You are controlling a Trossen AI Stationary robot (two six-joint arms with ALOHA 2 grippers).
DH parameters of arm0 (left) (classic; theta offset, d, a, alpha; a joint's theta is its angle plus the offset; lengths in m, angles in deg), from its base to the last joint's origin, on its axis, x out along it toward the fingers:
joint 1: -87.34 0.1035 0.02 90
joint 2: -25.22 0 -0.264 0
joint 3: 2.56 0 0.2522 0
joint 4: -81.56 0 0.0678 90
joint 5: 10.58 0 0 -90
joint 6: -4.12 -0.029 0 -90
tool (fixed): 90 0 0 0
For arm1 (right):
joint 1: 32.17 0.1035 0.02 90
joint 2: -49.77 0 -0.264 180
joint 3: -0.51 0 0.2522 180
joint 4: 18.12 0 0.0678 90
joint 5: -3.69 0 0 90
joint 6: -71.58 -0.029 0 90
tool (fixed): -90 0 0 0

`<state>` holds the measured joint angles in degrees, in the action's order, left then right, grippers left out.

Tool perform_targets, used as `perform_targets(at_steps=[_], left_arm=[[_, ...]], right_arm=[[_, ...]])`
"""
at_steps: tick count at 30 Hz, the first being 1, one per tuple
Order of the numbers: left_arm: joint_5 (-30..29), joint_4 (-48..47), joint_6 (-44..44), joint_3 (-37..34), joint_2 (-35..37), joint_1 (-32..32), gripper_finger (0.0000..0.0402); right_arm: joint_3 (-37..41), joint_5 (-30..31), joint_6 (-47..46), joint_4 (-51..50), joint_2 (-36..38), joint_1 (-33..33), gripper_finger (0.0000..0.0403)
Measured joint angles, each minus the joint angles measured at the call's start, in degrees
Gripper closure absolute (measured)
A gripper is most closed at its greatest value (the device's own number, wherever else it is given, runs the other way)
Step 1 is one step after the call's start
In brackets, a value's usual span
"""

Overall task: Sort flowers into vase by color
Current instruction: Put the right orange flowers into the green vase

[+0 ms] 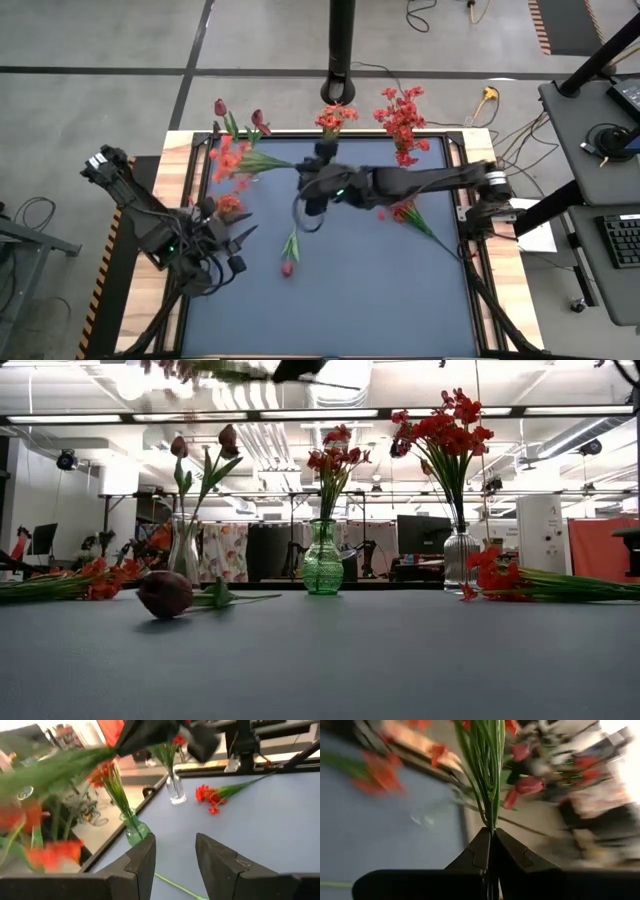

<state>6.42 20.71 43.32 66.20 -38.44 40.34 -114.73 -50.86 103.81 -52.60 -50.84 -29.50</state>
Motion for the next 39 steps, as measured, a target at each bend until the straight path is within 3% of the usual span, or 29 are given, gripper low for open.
perform_targets(at_steps=[8, 14, 18, 25, 28, 34, 39], left_arm=[[-3.41, 1.79, -1.24, -0.96, 0.0, -4.6, 0.0278], [1.36, 6.73, -3.97, -1.63, 0.0, -4.55, 0.0278], [4.99, 14.7, -12.31, -2.64, 0.0, -4.57, 0.0278], [5.25, 30.84, -26.47, -6.83, 0.0, -2.52, 0.0278], [12.16, 41.62, -33.98, -10.04, 0.0, 0.73, 0.0278], [39.04, 75.56, -50.78, -19.93, 0.0, 12.66, 0.0278], [42.13, 96.15, -50.72, -27.79, -0.71, 21.58, 0.0278]], right_arm=[[13.34, -10.03, -11.96, 5.11, 10.5, -0.42, 0.039], [29.24, -10.45, -15.84, 20.22, 17.85, 0.71, 0.039], [39.82, -10.6, -17.76, 33.86, 21.92, 1.11, 0.039], [53.82, -14.64, -18.27, 58.47, 24.38, 2.52, 0.039], [56.68, -14.93, -18.28, 66.12, 24.22, 3.63, 0.039], [58.57, -16.49, -18.13, 70.86, 23.4, 6.01, 0.039], [58.63, -16.62, -17.28, 74.06, 22.88, 8.54, 0.039]])
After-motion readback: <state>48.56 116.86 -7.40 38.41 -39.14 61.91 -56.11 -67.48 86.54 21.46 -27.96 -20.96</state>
